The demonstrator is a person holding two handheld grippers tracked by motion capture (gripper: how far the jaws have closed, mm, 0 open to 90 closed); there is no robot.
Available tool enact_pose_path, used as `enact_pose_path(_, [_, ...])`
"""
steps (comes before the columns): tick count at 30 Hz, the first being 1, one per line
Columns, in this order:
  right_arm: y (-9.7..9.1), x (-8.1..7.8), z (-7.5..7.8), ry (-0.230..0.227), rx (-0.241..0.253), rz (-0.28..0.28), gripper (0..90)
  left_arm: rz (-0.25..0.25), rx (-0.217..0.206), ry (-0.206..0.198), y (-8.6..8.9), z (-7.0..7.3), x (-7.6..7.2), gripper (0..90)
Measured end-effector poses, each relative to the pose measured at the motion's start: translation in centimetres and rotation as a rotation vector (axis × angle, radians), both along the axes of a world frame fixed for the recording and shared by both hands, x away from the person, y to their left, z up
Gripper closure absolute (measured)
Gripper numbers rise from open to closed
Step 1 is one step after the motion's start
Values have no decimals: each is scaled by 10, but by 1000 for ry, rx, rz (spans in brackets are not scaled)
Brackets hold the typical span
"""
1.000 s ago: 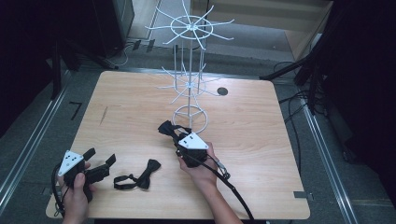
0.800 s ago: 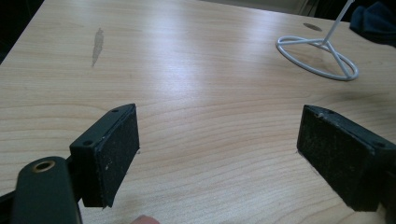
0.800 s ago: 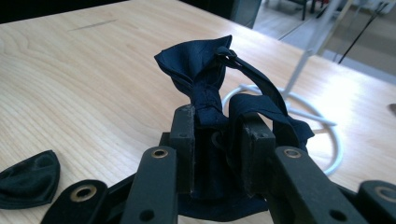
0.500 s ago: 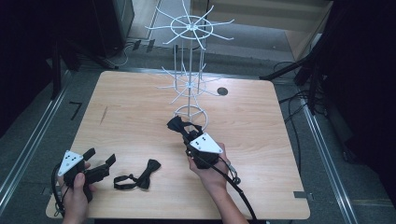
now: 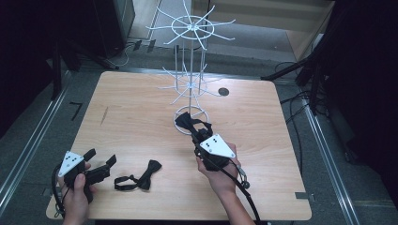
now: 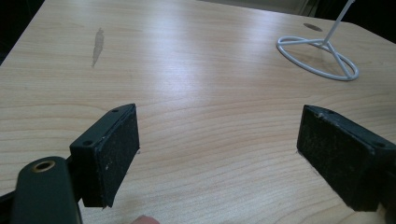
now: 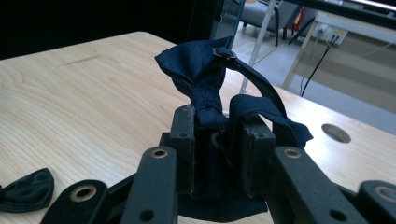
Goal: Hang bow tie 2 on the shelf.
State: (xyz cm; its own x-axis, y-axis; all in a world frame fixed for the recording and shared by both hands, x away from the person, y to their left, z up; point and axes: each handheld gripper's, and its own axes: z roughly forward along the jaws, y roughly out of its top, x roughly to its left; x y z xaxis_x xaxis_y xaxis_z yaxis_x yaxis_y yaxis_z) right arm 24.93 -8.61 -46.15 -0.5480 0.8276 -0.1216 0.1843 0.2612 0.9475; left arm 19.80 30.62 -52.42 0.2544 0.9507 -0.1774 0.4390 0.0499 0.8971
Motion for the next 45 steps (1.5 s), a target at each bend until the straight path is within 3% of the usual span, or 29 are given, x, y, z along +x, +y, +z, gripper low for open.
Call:
enact_pose_path(5, [-6,-7,10,-24,2,3,719,0,0,1,0,0,0,139])
enact_pose_path(15, [-12,-7,22,-44,41,-4,719,2,-1,0,0,0,0,139])
enact_pose_path(36, [-16,-12,37,-78,83,4,719,0,0,-1,0,0,0,139])
enact_pose_path(45, [-17,-6,46,-88,92,-2,719,2,0,0,0,0,0,139])
